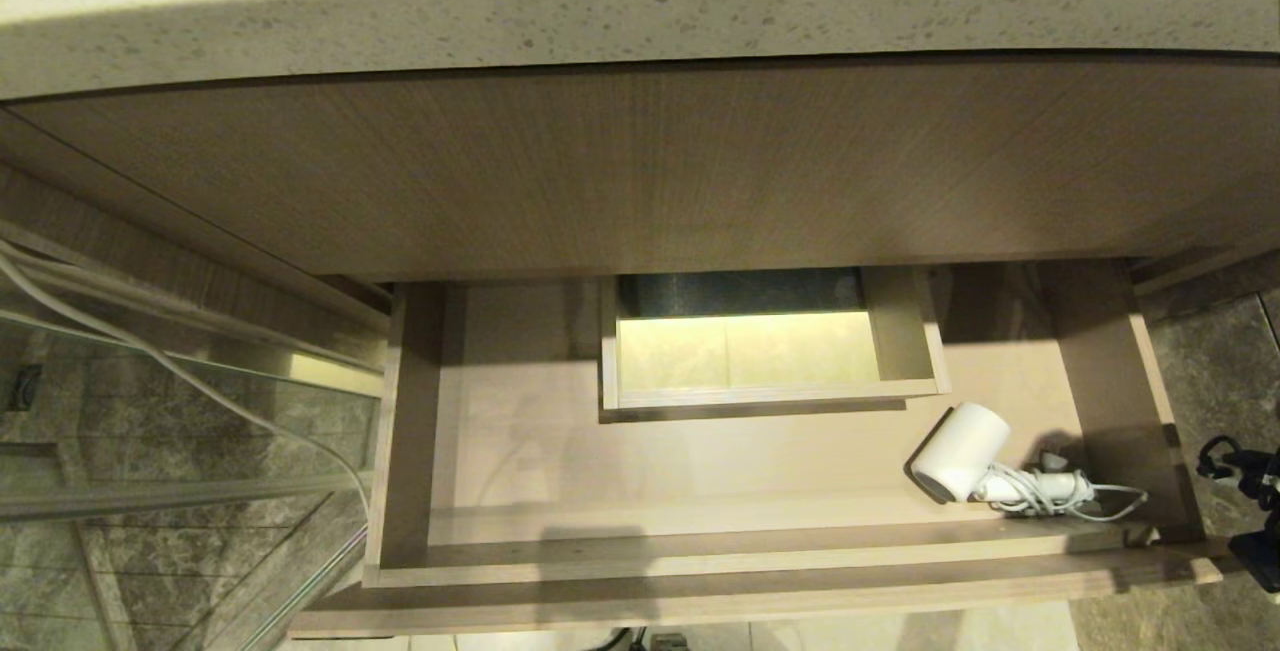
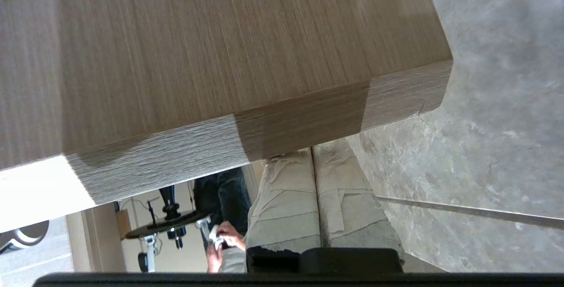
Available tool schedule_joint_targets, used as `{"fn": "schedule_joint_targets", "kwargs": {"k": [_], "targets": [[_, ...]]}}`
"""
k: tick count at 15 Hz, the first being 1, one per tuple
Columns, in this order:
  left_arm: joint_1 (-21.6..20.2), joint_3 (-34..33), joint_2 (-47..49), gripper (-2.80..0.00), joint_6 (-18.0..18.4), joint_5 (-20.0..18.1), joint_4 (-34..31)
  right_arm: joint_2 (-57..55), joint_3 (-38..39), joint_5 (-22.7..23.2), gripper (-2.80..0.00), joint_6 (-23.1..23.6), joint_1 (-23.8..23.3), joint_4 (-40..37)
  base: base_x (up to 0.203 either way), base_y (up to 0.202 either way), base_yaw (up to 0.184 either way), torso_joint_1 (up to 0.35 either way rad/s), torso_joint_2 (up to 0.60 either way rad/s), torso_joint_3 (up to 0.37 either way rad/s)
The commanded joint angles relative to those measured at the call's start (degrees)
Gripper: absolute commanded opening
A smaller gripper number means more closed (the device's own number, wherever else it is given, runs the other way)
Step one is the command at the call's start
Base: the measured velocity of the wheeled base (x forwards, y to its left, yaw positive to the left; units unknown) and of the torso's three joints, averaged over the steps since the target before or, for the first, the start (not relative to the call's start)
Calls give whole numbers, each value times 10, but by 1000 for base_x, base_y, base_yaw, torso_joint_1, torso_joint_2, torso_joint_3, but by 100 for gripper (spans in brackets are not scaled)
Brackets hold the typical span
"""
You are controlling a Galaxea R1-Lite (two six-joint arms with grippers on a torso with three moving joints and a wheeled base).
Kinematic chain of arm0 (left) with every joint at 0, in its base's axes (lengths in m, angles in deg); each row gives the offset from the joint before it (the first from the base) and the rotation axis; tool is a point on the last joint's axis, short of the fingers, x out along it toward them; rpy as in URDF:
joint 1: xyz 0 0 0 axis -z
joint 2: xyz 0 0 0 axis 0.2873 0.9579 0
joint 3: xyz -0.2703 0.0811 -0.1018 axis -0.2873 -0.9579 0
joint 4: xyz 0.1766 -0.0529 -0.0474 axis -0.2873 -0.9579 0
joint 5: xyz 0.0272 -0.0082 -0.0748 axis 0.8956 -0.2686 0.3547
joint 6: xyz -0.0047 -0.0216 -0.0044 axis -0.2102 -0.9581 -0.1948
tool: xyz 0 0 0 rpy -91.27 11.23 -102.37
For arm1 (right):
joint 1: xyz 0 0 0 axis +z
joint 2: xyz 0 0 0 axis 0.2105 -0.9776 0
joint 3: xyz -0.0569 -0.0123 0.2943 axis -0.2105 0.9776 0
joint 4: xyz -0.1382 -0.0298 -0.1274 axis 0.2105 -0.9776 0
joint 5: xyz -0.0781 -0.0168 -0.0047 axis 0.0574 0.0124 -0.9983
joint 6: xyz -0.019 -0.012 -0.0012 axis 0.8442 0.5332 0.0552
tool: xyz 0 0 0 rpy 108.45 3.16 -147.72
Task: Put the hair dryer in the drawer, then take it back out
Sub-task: Close the drawer
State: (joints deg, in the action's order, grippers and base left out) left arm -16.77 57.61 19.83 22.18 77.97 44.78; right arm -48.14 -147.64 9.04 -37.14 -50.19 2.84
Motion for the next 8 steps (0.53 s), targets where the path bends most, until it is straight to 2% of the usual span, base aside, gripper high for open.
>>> {"fn": "schedule_joint_targets", "kwargs": {"k": [1, 8], "targets": [[0, -23, 0, -280, 0, 0, 1, 8, 1, 7, -280, 2, 5, 14, 0, 0, 0, 0, 0, 0], [0, -23, 0, -280, -1, 0, 1, 26, -1, 30, -280, 5, 12, 62, 0, 0, 0, 0, 0, 0]]}}
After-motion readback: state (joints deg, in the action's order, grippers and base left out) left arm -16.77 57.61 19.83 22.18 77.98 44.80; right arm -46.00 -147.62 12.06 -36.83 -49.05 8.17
